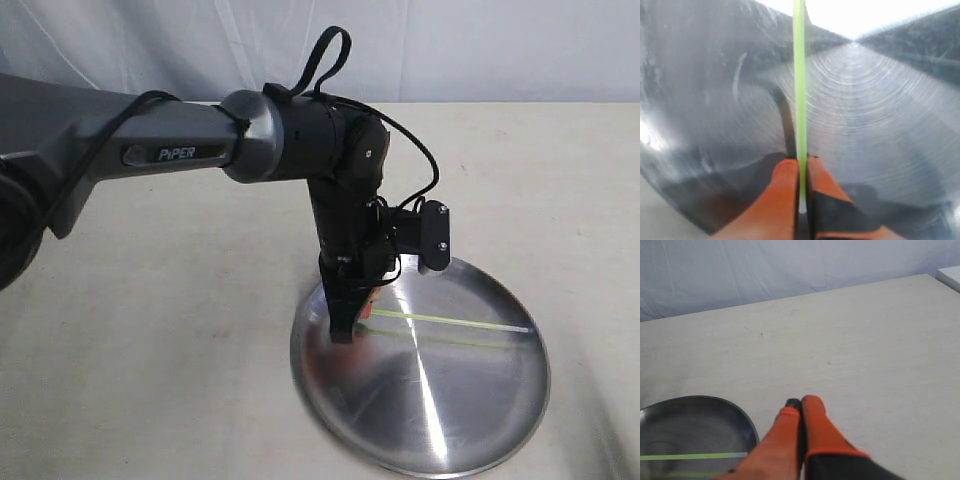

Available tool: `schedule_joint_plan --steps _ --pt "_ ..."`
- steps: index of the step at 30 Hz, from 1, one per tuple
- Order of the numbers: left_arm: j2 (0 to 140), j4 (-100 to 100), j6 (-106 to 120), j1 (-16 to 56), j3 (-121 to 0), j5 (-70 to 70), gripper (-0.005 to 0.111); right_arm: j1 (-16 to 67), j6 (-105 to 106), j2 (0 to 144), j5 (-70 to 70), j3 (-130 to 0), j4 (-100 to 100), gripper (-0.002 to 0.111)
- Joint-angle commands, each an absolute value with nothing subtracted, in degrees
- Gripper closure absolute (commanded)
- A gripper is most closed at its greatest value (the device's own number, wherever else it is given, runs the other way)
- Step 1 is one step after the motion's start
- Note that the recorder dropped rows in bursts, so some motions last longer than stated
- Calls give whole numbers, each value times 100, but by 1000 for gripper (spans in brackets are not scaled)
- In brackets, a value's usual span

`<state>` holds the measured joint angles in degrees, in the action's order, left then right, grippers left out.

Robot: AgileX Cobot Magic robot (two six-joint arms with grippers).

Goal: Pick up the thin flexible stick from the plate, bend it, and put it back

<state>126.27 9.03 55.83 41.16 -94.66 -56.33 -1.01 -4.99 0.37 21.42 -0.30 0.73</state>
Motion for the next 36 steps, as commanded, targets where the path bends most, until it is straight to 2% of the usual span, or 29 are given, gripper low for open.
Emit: schedule_joint_plan --steps 1,30,36 --pt "12402 1019 5516 4122 -9495 -5747 107 -123 -474 0 2076 0 66 108" --pt "10900 1659 5395 4122 -9473 -6426 107 -123 -474 0 1459 0 35 108" --pt "10889 1802 5730 4122 -8640 -5717 107 -123 -474 0 1459 0 35 108"
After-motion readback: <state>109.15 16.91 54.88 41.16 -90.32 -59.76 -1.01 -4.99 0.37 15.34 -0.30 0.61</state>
